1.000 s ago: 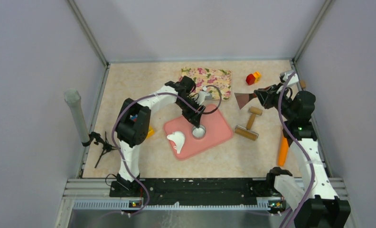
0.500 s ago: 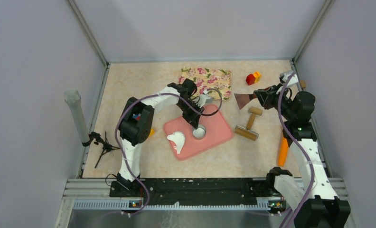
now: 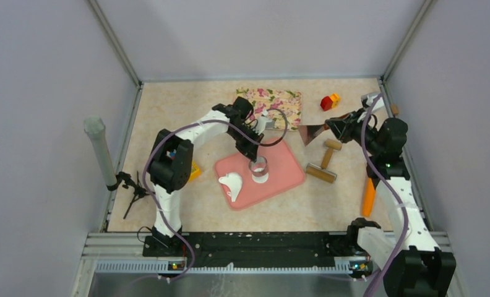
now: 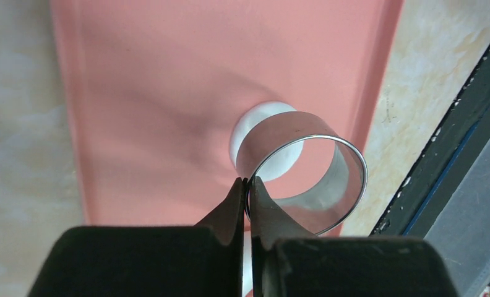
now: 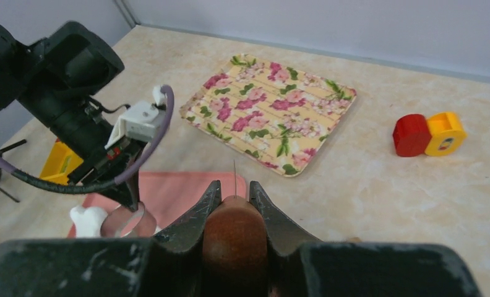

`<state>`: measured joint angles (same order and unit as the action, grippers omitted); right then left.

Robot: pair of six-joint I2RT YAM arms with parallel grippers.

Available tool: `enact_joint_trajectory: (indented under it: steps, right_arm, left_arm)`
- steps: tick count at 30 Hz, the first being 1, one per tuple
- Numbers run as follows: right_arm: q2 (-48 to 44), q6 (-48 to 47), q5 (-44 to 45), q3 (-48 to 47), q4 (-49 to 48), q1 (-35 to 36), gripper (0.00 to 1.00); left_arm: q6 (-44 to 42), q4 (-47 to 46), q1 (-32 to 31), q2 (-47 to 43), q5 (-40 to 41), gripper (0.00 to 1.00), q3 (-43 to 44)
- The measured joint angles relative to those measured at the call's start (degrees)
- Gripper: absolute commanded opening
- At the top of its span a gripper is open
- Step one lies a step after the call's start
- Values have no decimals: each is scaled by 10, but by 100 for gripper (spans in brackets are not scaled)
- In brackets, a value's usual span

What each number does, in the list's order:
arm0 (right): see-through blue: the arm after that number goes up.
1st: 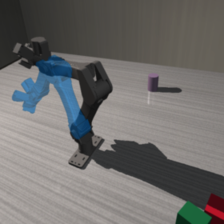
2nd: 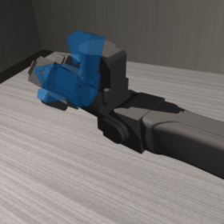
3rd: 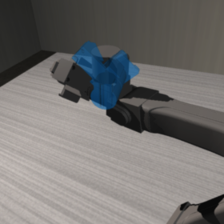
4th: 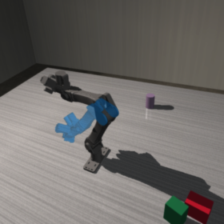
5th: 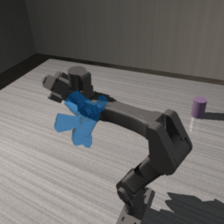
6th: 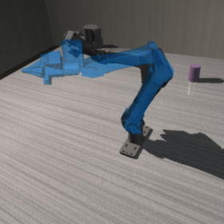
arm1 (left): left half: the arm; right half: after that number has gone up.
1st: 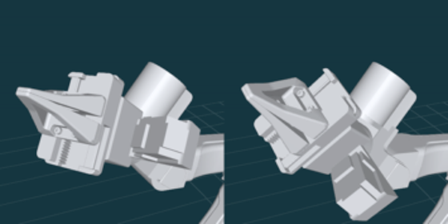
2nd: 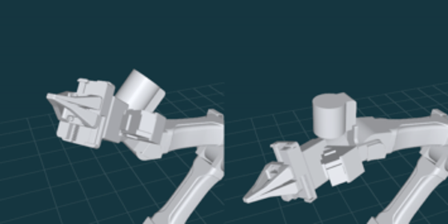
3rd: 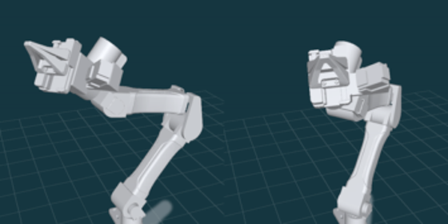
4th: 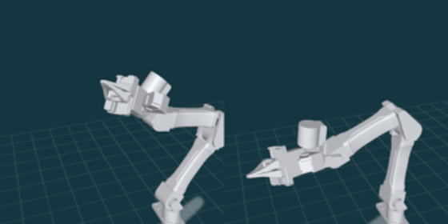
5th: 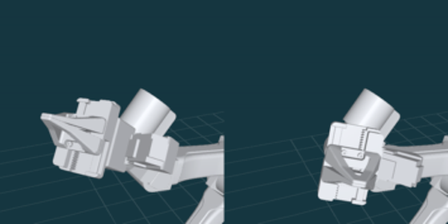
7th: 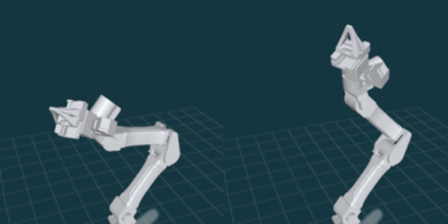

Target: Roll out the dumpling wrappers from the dough

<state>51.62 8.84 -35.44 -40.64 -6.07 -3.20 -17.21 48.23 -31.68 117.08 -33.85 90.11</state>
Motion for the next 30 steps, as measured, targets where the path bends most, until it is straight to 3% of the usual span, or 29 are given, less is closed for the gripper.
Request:
enact_joint_trajectory:
  steps: [7, 16, 23, 30]
  right_arm:
    - [79, 56, -60, 5, -33, 0, 0]
    - [95, 67, -68, 5, -36, 0, 0]
    - [76, 62, -70, 7, -46, 0, 0]
    - [71, 57, -75, 15, -49, 0, 0]
  left_arm:
    - [16, -8, 59, -80, 7, 0, 16]
    - [58, -34, 162, -49, 162, 0, 30]
    - [76, -46, 169, -22, 274, 0, 30]
    - [84, -52, 167, -11, 344, 15, 33]
